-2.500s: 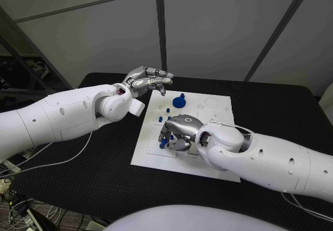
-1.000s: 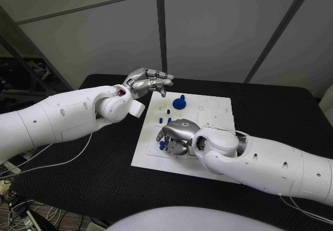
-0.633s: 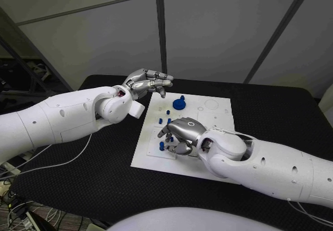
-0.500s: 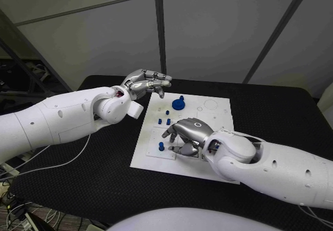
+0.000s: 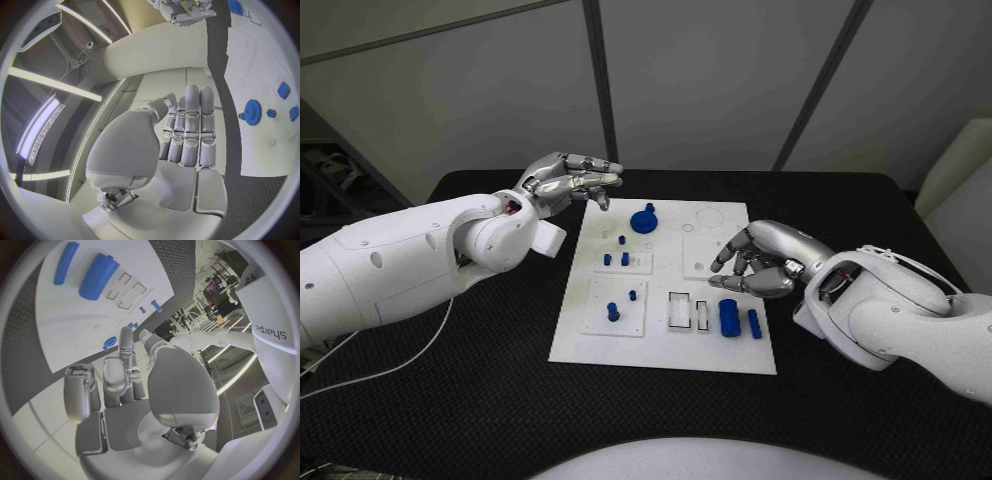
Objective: Assemble the parts on the task board
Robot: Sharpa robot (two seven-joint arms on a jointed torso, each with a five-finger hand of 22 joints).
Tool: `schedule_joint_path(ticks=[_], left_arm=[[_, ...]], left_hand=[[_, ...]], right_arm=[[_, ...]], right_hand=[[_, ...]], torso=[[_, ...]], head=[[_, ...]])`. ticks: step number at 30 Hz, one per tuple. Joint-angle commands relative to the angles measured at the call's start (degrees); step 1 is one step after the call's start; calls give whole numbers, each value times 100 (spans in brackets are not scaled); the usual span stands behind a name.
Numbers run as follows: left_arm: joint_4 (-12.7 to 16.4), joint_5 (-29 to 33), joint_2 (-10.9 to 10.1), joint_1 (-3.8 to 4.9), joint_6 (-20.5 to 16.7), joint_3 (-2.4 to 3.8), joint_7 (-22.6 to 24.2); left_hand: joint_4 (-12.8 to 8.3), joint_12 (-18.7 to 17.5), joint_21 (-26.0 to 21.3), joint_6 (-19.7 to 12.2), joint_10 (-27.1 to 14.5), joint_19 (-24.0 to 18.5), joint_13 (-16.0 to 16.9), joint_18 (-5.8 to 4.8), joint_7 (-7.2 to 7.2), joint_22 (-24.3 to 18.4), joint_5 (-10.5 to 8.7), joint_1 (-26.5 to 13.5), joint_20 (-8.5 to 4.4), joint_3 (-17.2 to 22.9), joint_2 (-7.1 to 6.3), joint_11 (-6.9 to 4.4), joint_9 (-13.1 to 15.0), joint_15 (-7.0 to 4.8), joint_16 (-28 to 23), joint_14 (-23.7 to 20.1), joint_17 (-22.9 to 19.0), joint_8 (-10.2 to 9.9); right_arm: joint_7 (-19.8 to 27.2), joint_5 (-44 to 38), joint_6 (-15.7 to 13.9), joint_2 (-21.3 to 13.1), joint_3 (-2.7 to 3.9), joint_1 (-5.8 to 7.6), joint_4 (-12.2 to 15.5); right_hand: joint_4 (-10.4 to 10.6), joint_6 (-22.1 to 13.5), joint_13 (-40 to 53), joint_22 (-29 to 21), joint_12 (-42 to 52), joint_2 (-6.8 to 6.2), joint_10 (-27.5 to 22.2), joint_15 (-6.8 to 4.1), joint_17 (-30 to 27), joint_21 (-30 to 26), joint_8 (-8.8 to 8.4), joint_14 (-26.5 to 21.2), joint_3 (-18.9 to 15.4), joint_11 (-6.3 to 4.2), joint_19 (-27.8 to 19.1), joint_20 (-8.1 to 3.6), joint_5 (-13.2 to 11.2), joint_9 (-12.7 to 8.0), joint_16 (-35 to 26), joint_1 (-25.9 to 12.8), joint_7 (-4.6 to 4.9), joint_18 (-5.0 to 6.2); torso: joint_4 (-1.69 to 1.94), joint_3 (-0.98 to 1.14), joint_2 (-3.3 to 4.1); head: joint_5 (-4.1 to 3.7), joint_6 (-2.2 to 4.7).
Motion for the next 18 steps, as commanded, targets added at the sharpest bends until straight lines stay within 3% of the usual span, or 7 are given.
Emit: schedule_joint_path(ticks=[1,2,3,4,7,11,18], left_arm=[[39,25,4,7,39,3,18],[44,25,3,7,40,2,19],[47,25,2,7,39,2,18],[51,25,-1,7,39,2,17],[61,25,-12,7,40,0,17],[63,25,-15,7,45,-1,19],[69,25,-27,6,56,-2,22]], left_hand=[[3,-13,-29,-45,-45,19,-7,-65,7,-10,-25,13,32,-26,46,2,-9,-1,-32,27,-6,-35],[3,-13,-29,-45,-45,19,-7,-65,7,-10,-25,13,32,-26,46,2,-9,-1,-32,27,-6,-35],[3,-13,-29,-45,-45,19,-7,-65,7,-10,-25,13,32,-26,46,2,-9,-1,-32,27,-6,-35],[3,-13,-29,-45,-45,19,-7,-65,7,-10,-25,13,32,-26,46,2,-9,-1,-32,27,-6,-35],[3,-13,-29,-45,-45,19,-7,-65,7,-10,-25,13,32,-26,46,2,-9,-1,-32,27,-6,-35],[3,-13,-29,-45,-45,19,-7,-65,7,-10,-25,13,32,-26,46,2,-9,-1,-32,27,-6,-35],[3,-13,-29,-45,-45,19,-7,-65,7,-10,-25,13,32,-26,46,2,-9,-1,-32,27,-6,-35]], right_arm=[[-752,641,-315,-264,19,-3,166],[-861,618,-325,-344,21,-14,198],[-925,602,-330,-386,22,-22,215],[-1028,574,-339,-445,21,-38,236],[-1293,486,-353,-552,17,-132,272],[-1560,372,-325,-553,15,-323,298],[-1870,124,-261,-376,12,-540,257]], right_hand=[[205,45,2499,1404,2536,2,77,-70,383,172,147,144,-260,-170,528,-111,24,408,250,-64,-51,-89],[310,17,3245,1455,3290,-17,88,-99,575,237,183,169,-339,-100,561,-121,18,546,366,-115,-67,-107],[385,-105,3925,1490,3955,-82,-32,-157,722,281,221,182,-429,-114,583,-133,51,810,472,-5,-78,-119],[528,-80,4290,1510,4332,-10,24,-97,888,307,259,203,-463,-99,597,-135,28,895,563,-136,-92,-126],[816,-259,5271,1510,5319,-35,81,-92,1461,307,336,274,-597,-80,597,-105,37,1457,901,-104,-88,-126],[835,-406,5801,1510,5869,-57,231,-64,2235,307,330,390,-708,-59,597,-92,40,1794,1314,-210,-68,-126],[839,-601,6022,1510,6078,-75,270,-24,2665,307,268,442,-937,-36,597,-65,64,2253,1535,-315,-30,-126]], torso=[[-34,-13,-5],[-39,-9,-6],[-40,-1,-8],[-46,4,-8],[-46,-1,-6],[-29,-8,-12],[-12,-8,-5]], head=[[-177,17],[-191,14],[-198,12],[-209,10],[-266,-1],[-294,-20],[-303,-10]])
